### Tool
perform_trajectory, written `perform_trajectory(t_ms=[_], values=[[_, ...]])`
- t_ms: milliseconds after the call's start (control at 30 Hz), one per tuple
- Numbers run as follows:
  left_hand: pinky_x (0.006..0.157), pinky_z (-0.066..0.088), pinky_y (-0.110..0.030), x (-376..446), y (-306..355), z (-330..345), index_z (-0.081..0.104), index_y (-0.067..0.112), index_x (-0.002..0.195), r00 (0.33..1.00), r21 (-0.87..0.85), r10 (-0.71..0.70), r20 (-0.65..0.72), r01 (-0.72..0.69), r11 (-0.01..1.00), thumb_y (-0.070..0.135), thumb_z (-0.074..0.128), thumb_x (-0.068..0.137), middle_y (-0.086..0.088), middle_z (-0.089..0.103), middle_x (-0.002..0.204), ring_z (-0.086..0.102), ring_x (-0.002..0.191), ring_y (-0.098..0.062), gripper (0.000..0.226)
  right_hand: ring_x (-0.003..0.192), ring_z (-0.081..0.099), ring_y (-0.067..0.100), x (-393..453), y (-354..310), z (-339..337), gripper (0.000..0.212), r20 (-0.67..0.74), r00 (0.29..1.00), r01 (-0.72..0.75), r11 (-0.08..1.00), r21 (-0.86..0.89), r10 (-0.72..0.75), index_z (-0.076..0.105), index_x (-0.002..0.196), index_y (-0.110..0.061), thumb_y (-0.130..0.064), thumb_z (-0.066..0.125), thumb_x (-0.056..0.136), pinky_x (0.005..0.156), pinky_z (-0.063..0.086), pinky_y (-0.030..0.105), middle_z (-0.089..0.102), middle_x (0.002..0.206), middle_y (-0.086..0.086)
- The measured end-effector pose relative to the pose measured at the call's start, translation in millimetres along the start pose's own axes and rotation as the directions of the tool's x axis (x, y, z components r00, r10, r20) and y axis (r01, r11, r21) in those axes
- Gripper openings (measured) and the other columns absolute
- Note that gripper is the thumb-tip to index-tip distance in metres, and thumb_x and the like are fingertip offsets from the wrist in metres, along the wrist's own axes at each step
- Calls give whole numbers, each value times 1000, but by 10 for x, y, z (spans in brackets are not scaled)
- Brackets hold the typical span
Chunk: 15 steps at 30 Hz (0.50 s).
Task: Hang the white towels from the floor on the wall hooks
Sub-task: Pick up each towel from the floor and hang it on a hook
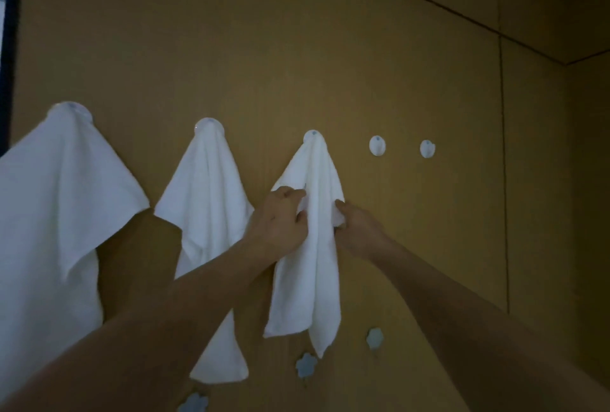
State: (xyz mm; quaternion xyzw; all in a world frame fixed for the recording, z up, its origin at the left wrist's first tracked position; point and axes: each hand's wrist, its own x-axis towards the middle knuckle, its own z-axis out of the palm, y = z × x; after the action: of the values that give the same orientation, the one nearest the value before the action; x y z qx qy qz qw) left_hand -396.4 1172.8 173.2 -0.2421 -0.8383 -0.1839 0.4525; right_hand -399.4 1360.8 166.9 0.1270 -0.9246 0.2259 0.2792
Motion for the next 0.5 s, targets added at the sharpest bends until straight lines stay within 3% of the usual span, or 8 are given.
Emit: perform_trajectory(t_ms=[100, 267, 500], values=[[95, 48, -42, -111, 36, -101, 51, 12, 139, 995, 48, 96, 38, -98, 994, 24, 51, 93, -9, 51, 138, 51, 119, -27, 48, 139, 37, 29, -295, -99, -42, 63, -32, 998, -48, 997, -62, 46, 38, 146, -6, -21, 61, 90, 107, 33, 33, 40, 151, 14], [100, 45, -41, -272, 286, -247, 50, 17, 139, 991, -24, 119, 61, -117, 993, 27, 52, 93, -7, 48, 143, 45, 127, -27, 47, 134, 44, 25, -768, -219, -311, 66, -63, 991, -120, 989, -88, 115, 37, 150, -17, -23, 62, 88, 105, 39, 32, 41, 152, 5], [100, 42, -41, -431, 1261, -423, 50, 18, 138, 977, -177, 199, 83, -182, 967, 27, 49, 93, -5, 48, 142, 43, 127, -27, 46, 133, 46, 22, -1682, -170, -1091, 66, -197, 959, -255, 921, -294, 203, 38, 149, -21, -31, 62, 89, 106, 37, 29, 45, 151, 2]])
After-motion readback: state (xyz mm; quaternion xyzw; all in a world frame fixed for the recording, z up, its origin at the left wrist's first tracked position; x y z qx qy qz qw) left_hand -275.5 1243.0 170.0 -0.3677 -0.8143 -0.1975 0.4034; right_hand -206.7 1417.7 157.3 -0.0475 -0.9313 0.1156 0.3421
